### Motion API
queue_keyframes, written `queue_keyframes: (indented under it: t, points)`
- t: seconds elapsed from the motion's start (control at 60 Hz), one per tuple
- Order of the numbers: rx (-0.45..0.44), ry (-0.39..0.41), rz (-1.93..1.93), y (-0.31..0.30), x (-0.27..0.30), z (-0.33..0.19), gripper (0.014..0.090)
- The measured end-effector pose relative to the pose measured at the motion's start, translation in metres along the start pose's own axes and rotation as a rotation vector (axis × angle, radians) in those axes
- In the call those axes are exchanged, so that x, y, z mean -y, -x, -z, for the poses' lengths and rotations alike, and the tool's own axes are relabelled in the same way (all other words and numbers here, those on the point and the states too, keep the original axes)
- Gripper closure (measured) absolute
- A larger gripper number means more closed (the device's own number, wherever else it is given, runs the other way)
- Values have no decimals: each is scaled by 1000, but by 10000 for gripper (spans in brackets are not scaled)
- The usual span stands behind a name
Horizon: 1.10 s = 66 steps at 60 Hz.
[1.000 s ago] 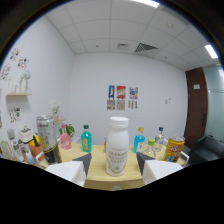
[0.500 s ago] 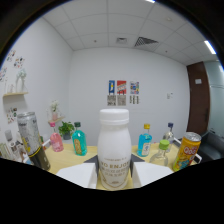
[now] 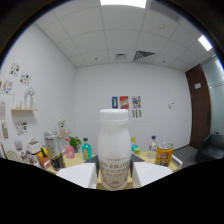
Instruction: Make me a cup of Mount Fuji.
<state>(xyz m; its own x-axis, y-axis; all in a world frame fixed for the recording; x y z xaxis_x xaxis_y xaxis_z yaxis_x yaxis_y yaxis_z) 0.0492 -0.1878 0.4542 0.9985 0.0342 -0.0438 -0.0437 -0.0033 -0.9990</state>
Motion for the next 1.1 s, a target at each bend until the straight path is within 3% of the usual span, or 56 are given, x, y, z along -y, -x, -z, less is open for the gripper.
queue_keyframes:
  t: [0.117,0.283,0.55,0.817,1.1]
  points:
    - [-31,52,-4,-26,-56,22,563]
    - [-93,187,-28,-69,-165,43,564]
    - [-123,334,39,-103,-302,44,565]
    - [-57,375,452,-106,-338,31,565]
    - [52,367,1042,-102,-343,21,566]
